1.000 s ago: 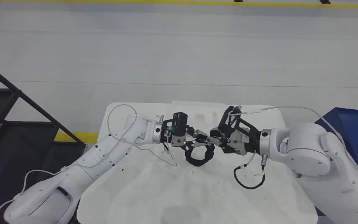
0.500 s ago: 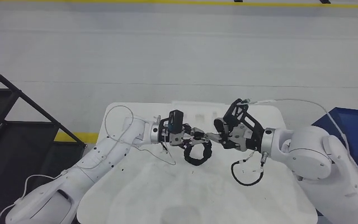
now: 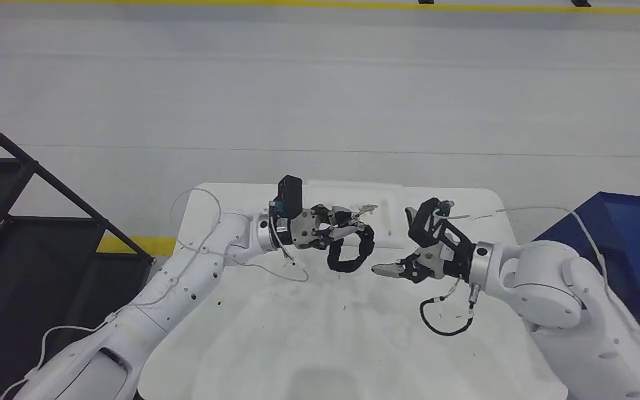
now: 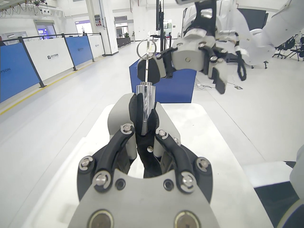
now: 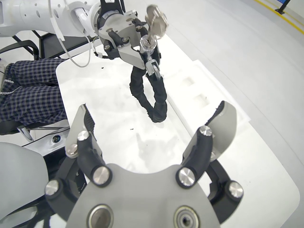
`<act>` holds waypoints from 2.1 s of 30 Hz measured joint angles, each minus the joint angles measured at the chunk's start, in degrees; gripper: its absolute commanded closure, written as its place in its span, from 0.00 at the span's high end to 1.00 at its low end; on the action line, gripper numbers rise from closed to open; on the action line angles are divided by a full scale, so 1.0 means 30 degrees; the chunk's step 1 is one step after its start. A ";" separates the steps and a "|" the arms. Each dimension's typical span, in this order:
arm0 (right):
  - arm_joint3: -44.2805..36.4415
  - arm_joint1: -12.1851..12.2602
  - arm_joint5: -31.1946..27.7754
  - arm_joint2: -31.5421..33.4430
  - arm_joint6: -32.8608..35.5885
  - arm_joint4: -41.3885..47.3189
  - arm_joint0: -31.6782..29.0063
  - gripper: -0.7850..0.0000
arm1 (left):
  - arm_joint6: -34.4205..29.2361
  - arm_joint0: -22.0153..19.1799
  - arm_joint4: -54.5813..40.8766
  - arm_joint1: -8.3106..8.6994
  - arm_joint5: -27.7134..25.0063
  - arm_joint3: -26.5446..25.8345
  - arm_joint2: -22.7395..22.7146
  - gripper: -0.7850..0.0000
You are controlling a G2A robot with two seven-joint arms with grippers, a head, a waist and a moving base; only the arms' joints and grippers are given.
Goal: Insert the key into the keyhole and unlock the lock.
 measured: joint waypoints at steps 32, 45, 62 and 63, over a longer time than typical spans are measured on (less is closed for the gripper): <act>0.2351 -0.0631 -0.2051 -0.2472 -0.1727 -0.2839 0.1836 0.00 | -0.0492 0.0787 0.0027 -0.0629 -0.1403 -0.0166 -0.1460 0.00; 0.1835 -0.0453 -0.0892 -0.3229 0.4190 -0.3916 0.2141 0.36 | -0.3135 0.2071 0.3824 0.0041 -0.1403 -0.0268 -0.2640 0.00; 0.1939 -0.0282 -0.1731 -0.2444 0.3136 -0.3023 0.1952 1.00 | -0.2560 0.2092 0.6126 0.1172 -0.1402 0.0122 -0.0106 0.00; 0.1811 -0.0226 -0.1818 -0.2155 0.2940 -0.3063 0.1820 1.00 | -0.2558 0.2006 0.6154 0.1191 -0.1402 0.0115 0.0185 0.00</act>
